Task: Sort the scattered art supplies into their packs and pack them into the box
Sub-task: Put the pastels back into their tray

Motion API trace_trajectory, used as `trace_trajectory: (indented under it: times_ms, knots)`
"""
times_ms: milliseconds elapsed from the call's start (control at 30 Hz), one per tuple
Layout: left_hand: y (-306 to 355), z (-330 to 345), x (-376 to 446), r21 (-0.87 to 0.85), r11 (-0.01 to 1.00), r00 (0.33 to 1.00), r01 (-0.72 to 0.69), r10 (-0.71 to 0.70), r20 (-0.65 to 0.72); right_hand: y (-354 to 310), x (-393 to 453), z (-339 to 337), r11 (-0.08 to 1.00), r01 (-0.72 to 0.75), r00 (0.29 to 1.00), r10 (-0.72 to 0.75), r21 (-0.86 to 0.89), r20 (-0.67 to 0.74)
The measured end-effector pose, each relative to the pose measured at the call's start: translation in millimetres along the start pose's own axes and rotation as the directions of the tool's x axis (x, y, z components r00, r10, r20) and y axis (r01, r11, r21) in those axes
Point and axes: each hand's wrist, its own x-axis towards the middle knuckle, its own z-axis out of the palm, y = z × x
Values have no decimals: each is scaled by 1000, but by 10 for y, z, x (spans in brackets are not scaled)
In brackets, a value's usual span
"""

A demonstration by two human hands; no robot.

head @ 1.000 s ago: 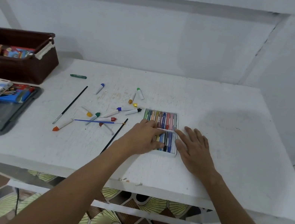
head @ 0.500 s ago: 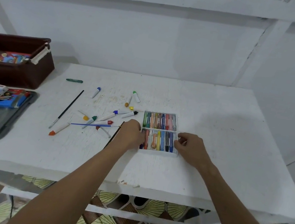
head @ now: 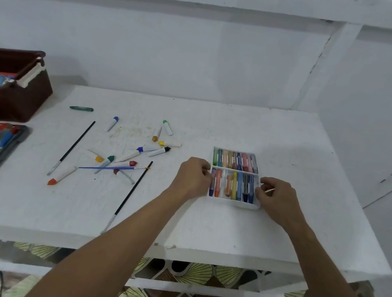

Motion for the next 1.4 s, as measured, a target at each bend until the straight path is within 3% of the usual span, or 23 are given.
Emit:
trace_trajectory:
  times_ms: [167, 533, 667, 833, 1133, 1400]
  knots:
    - [-1, 163, 17, 35, 999, 997, -8, 6, 75, 105, -43, -14, 999, -27, 999, 29, -43, 29]
    - [-164, 119, 201, -2, 997, 997, 79, -79, -8, -11, 19, 38, 1000, -19, 996, 19, -6, 93]
    - [-203, 63, 197, -63, 993, 994, 102, -103, -25, -68, 67, 44, 998, 16, 992, -9, -54, 128]
    - [-275, -108, 121, -66, 992, 993, 103, -107, -51, -147, 112, 129, 988, 121, 992, -117, -97, 50]
    - [-636, -653, -132, -88, 986, 979, 144, -154, -134, -847, 148, 604, 936, 330, 925, -347, 125, 152]
    - [-1571, -1719, -412, -34, 971, 922, 238, -237, -308, -1920, 216, 1493, 905, 335, 874, -403, 265, 273]
